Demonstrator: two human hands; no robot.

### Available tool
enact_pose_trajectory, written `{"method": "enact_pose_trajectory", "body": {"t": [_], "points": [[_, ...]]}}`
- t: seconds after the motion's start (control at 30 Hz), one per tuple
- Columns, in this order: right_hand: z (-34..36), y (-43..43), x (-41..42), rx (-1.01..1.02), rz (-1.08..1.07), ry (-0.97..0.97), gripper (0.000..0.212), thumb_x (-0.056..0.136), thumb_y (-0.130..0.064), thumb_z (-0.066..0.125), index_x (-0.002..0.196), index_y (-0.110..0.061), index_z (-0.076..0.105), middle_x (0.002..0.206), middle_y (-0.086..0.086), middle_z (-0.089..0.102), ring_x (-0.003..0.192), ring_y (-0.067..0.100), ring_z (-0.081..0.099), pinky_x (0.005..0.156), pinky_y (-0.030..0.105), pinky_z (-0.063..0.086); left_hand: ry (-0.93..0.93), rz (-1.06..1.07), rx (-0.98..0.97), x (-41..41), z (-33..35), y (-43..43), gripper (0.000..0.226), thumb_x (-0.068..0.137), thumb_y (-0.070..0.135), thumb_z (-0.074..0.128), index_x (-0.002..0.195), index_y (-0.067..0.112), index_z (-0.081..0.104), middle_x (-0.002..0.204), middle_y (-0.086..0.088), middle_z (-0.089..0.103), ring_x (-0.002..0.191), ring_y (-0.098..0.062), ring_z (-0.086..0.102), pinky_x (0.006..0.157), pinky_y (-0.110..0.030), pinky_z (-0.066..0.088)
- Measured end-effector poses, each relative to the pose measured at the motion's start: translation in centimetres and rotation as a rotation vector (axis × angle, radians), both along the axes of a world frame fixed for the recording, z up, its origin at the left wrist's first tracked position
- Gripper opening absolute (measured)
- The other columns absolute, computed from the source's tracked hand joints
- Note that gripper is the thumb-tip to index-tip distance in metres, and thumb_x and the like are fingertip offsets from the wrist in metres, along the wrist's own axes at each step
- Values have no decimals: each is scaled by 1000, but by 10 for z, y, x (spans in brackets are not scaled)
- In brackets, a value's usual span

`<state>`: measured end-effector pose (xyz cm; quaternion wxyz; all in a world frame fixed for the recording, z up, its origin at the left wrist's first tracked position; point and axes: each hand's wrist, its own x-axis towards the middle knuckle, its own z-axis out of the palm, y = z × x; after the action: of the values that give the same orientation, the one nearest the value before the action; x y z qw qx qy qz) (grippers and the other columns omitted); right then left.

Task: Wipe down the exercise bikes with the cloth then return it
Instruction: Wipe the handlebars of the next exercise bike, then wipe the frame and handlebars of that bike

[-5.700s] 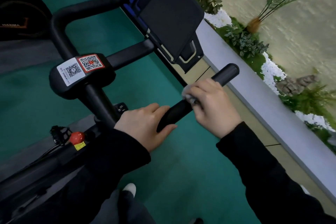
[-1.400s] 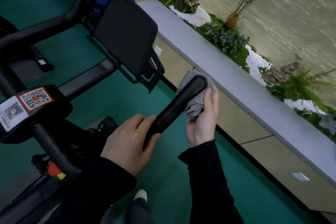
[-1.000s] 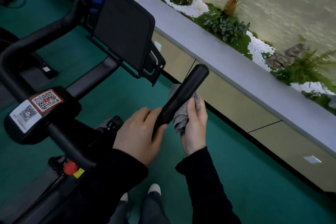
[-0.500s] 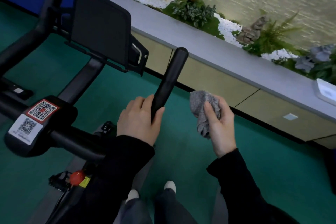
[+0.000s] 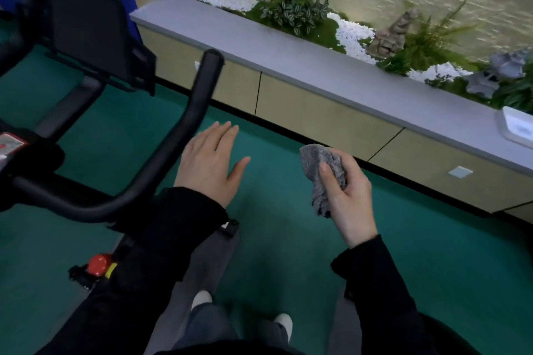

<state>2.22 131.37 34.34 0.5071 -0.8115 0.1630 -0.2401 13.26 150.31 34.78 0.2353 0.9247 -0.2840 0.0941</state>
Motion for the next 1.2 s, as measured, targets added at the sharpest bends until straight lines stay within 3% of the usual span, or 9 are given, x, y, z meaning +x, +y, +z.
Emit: {"method": "enact_pose_trajectory", "body": {"t": [0.2, 0.37, 0.47, 0.6, 0.8, 1.0, 1.2], "points": [[-7, -72, -74, 63, -86, 20, 19, 90, -30, 53, 107, -25, 60, 95, -22, 65, 90, -3, 60, 79, 15, 45, 121, -120, 129, -62, -33, -82, 54, 92, 37, 53, 138, 10, 43, 143, -8, 46, 136, -23, 37, 114, -38, 23], [-22, -124, -144, 137, -233, 53, 18, 94, -15, 58, 100, -32, 60, 95, -18, 66, 92, 3, 61, 86, 28, 47, 348, -239, 152, -105, -63, -143, 48, 93, 36, 53, 133, 11, 49, 135, -7, 52, 125, -24, 47, 106, -35, 35], [-33, -148, -178, 215, -344, 79, 15, 95, -10, 57, 105, -19, 63, 98, -7, 67, 96, 14, 62, 92, 41, 48, 420, -285, 231, -122, -79, -166, 47, 93, 37, 52, 134, 13, 49, 134, -6, 53, 124, -23, 48, 104, -35, 36], [-42, -173, -195, 297, -449, 103, 15, 95, -10, 56, 109, -11, 63, 103, 1, 67, 100, 19, 62, 94, 48, 48, 488, -313, 348, -124, -96, -189, 48, 93, 41, 50, 135, 17, 48, 135, -6, 52, 124, -23, 48, 103, -34, 37], [-50, -198, -166, 314, -452, 146, 15, 95, -10, 56, 108, -9, 63, 103, 4, 68, 100, 22, 63, 92, 45, 49, 559, -278, 369, -94, -117, -212, 45, 92, 39, 53, 129, 13, 53, 130, -8, 56, 121, -25, 50, 102, -35, 38], [-50, -235, -81, 307, -369, 177, 14, 95, -8, 55, 106, -11, 63, 99, 0, 68, 97, 18, 63, 91, 40, 49, 611, -276, 436, -20, -135, -251, 48, 94, 42, 49, 134, 15, 48, 137, -6, 50, 127, -22, 45, 104, -34, 35], [-42, -269, 21, 150, -172, 241, 11, 95, -14, 58, 103, -19, 63, 93, -12, 67, 88, 2, 61, 80, 20, 46, 571, -227, 411, 67, -129, -284, 48, 95, 41, 47, 135, 15, 47, 139, -6, 48, 128, -22, 44, 105, -34, 34]]}}
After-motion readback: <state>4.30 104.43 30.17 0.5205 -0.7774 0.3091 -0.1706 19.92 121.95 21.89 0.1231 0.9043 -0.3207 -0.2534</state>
